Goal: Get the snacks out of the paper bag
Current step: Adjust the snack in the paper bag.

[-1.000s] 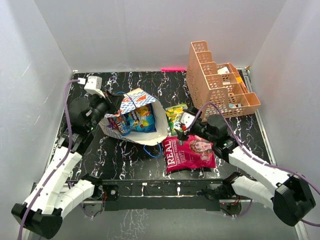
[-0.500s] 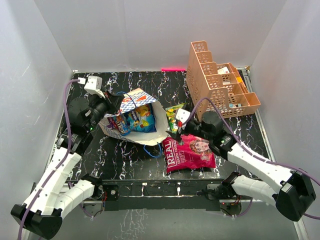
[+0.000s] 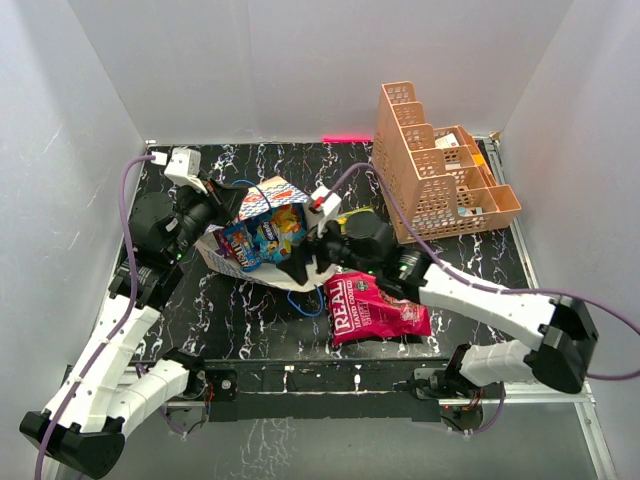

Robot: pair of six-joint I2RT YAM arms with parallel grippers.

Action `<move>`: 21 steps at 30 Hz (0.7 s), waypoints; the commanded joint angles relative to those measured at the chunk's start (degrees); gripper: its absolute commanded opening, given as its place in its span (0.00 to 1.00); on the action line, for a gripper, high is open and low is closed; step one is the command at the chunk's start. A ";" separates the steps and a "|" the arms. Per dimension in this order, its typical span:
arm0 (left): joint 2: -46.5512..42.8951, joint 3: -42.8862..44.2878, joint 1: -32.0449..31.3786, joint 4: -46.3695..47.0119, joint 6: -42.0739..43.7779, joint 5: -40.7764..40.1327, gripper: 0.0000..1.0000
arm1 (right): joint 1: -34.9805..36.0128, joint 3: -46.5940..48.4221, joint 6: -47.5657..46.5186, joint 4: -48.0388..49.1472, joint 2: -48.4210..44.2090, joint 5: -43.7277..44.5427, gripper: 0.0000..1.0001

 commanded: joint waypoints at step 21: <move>-1.32 0.49 -0.24 3.45 -3.99 -0.74 0.00 | 6.20 9.94 19.02 3.52 26.47 45.21 0.97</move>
